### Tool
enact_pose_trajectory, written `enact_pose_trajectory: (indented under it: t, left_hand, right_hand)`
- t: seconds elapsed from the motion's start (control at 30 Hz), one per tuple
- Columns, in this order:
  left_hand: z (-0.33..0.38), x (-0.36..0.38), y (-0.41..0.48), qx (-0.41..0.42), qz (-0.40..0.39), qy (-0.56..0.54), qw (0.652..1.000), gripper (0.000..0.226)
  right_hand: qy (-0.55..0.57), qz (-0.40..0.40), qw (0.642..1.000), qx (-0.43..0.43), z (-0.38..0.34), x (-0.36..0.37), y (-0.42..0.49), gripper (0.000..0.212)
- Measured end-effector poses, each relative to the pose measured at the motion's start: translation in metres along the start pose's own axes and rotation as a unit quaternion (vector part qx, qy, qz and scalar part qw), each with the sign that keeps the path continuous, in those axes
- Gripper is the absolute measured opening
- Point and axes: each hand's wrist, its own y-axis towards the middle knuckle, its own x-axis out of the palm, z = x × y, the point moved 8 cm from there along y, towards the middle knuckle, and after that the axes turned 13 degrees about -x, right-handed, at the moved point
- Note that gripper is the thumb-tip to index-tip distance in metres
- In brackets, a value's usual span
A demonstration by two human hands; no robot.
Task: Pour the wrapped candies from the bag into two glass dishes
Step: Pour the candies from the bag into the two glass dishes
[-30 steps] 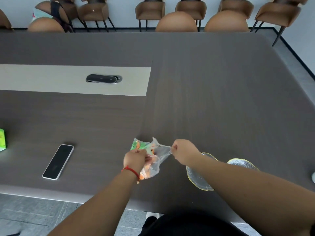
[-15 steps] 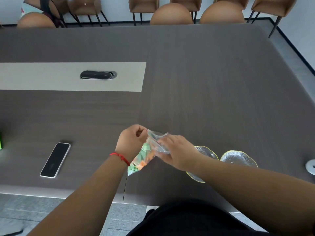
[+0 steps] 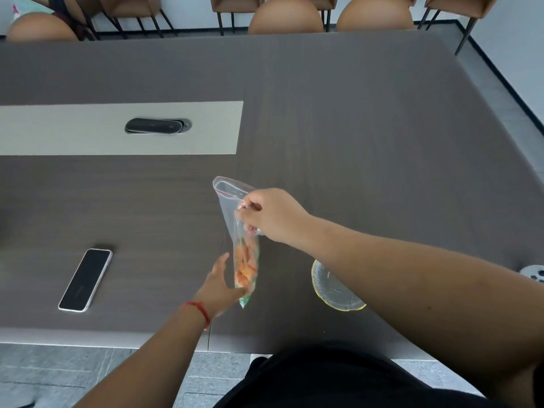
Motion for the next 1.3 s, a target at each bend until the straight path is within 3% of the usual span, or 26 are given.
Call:
enact_pose_trajectory:
  t: [0.07,0.17,0.23,0.37,0.67,0.83,0.93,1.07,1.3]
  left_hand:
    - [-0.014,0.021,-0.004,-0.053,-0.019,-0.038,0.998,0.103]
    - [-0.014,0.042,-0.006,-0.094,-0.043,-0.195,0.975,0.054]
    - [-0.006,0.043,-0.007,-0.078,-0.014,-0.228,0.970,0.030]
    - [0.009,0.034,-0.008,-0.047,0.018,-0.268,0.962,0.012]
    - [0.031,-0.009,-0.010,-0.021,0.118,-0.284,0.951,0.010]
    - [0.064,-0.060,-0.033,0.048,0.223,-0.161,0.960,0.008]
    - [0.090,-0.075,-0.052,0.094,0.249,-0.133,0.955,0.005]
    - [0.116,-0.077,-0.073,0.124,0.269,-0.133,0.946,0.008]
    - [0.155,-0.065,-0.095,0.170,0.263,-0.112,0.943,0.014]
  right_hand:
    - [-0.004,0.003,1.000,-0.006,-0.006,-0.008,0.005,0.027]
    - [-0.035,0.016,0.999,-0.011,-0.006,-0.023,0.006,0.033]
    - [-0.031,0.031,0.999,0.002,-0.001,-0.036,0.003,0.034]
    - [0.057,0.058,0.995,0.051,0.017,-0.060,-0.007,0.026]
    - [0.090,0.111,0.982,0.121,0.061,-0.107,-0.042,0.032]
    - [0.155,0.132,0.954,0.221,0.120,-0.108,-0.099,0.032]
    - [0.233,0.156,0.918,0.279,0.146,-0.091,-0.134,0.029]
    - [0.349,0.193,0.835,0.380,0.183,-0.058,-0.172,0.021]
    - [0.390,0.223,0.793,0.412,0.221,-0.030,-0.201,0.020]
